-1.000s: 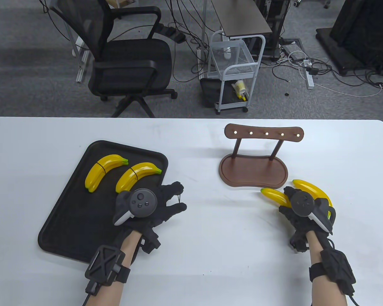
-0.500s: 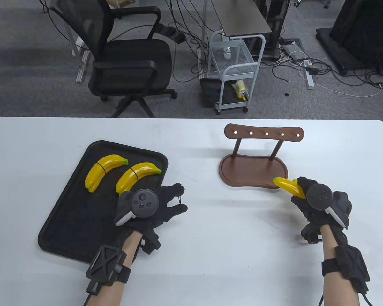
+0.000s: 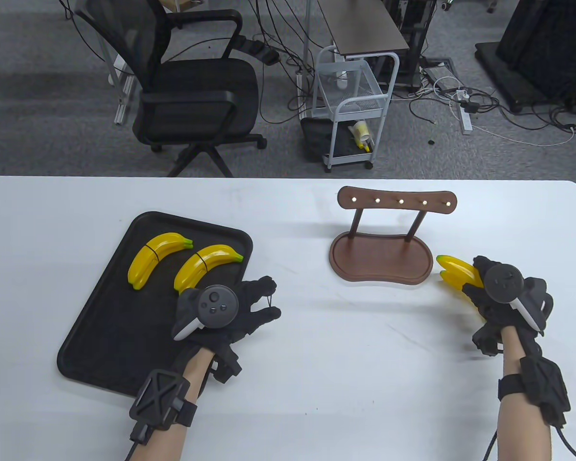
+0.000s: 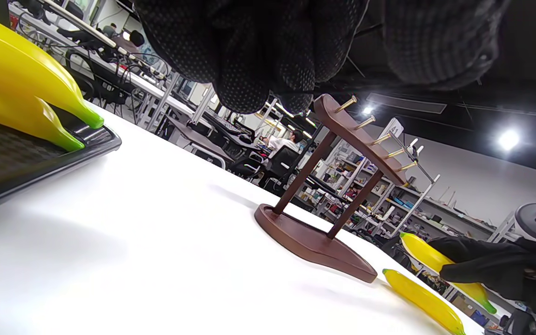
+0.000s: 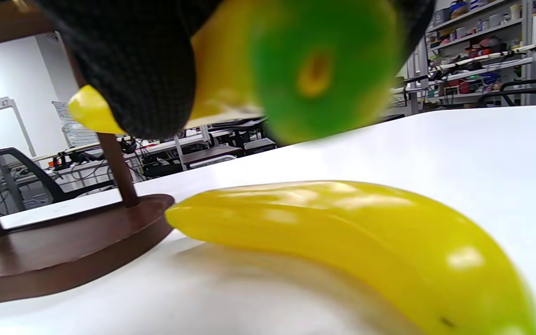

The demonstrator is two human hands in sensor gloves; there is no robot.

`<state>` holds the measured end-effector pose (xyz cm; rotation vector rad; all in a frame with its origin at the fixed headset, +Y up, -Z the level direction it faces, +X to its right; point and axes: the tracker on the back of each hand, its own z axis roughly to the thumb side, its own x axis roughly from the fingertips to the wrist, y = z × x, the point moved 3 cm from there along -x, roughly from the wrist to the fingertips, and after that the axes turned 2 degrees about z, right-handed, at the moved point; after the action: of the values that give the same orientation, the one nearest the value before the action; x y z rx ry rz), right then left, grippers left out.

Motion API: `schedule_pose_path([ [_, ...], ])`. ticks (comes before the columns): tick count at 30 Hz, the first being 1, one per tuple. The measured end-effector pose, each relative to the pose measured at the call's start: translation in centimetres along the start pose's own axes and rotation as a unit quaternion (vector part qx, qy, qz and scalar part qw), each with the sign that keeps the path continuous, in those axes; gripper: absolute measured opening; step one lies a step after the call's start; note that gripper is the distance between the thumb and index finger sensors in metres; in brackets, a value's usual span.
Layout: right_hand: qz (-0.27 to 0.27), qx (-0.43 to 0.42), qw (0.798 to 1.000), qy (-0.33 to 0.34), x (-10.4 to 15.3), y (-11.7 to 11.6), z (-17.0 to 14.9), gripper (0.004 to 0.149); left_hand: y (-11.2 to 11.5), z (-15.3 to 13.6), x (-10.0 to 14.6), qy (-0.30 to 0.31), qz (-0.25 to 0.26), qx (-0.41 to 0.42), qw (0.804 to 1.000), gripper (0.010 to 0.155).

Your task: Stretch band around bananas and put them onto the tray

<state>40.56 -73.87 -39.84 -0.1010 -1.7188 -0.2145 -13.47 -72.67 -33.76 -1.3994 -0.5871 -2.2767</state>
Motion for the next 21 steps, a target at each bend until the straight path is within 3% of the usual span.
schedule_pose_path([
  [21,0.015,-0.004,0.999,-0.039,-0.3,-2.7,-2.9,0.070,0.2,0.1,0.0,0.001,-0.004,0.000,1.000,0.068],
])
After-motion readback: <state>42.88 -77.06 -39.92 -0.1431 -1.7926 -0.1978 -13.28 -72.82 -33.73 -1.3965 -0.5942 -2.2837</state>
